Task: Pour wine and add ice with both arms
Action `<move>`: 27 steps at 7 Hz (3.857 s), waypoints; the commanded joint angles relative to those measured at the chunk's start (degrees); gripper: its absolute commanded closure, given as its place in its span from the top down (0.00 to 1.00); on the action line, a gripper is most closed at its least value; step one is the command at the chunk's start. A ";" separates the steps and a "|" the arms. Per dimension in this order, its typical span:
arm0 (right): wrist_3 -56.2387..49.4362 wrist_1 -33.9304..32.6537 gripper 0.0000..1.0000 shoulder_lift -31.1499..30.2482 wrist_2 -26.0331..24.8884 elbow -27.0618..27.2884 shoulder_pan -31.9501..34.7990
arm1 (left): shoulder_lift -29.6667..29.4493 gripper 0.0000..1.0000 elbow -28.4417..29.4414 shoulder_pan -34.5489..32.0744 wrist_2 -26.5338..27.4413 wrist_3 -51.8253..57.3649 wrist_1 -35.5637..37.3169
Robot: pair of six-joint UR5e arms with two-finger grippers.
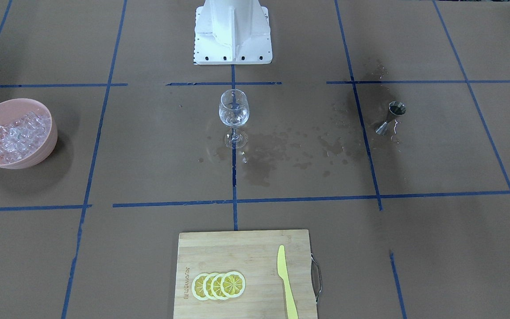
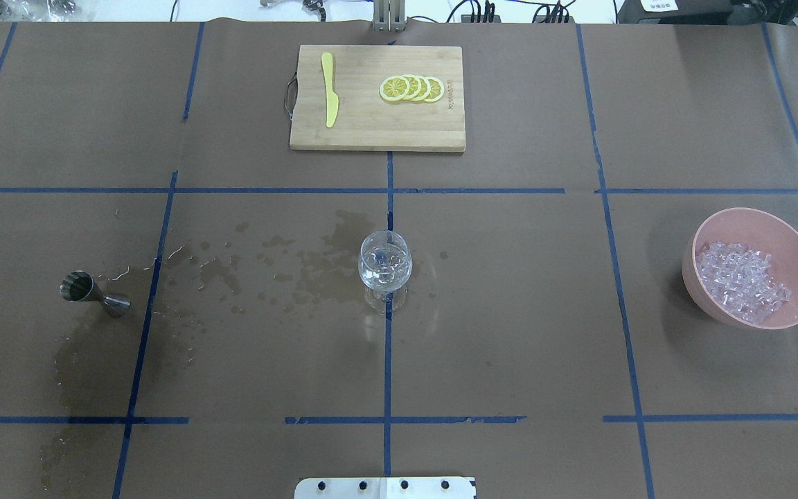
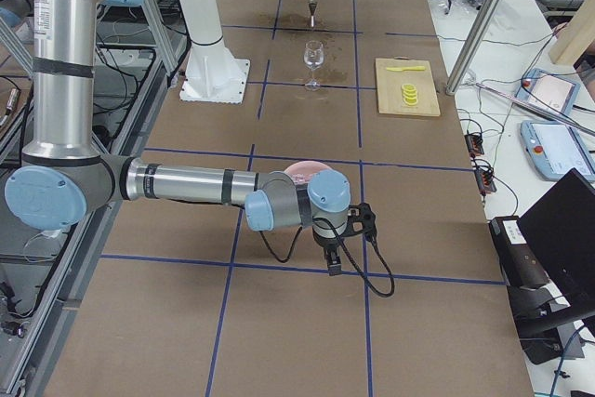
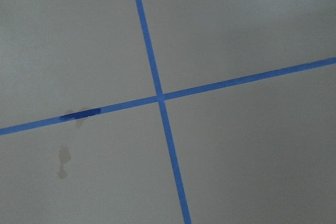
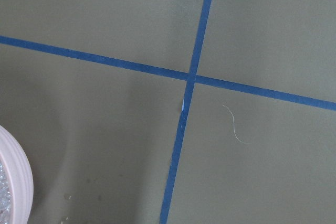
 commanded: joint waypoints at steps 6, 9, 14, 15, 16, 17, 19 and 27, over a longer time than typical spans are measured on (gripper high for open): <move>0.35 0.56 1.00 0.34 1.33 -1.98 -1.47 | -2.87 1.00 -3.72 -0.29 -2.52 -0.18 5.69; 0.44 0.73 1.00 2.36 1.50 -3.05 -2.00 | -2.72 1.00 -3.02 0.32 -9.60 0.43 -2.19; 0.61 4.91 1.00 2.10 6.51 -3.05 -3.14 | 1.51 1.00 -3.89 1.72 -16.34 -13.25 -32.34; 0.79 5.65 1.00 2.01 8.86 -3.49 -3.32 | 1.76 1.00 -2.85 10.17 -6.58 -25.90 -44.64; 0.79 5.65 1.00 1.92 10.97 -3.75 -3.32 | 1.42 1.00 -3.88 18.00 0.04 -32.72 -48.16; 0.61 5.74 1.00 2.01 10.99 -3.76 -3.32 | 1.94 0.99 -5.55 23.73 8.90 -37.32 -52.63; 0.79 5.74 1.00 2.01 11.17 -3.67 -3.32 | 6.92 1.00 -9.23 35.23 30.87 -37.80 -52.85; 0.79 5.74 1.00 2.27 11.17 -2.97 -3.32 | 14.86 0.99 -11.81 79.04 95.86 -65.66 -57.51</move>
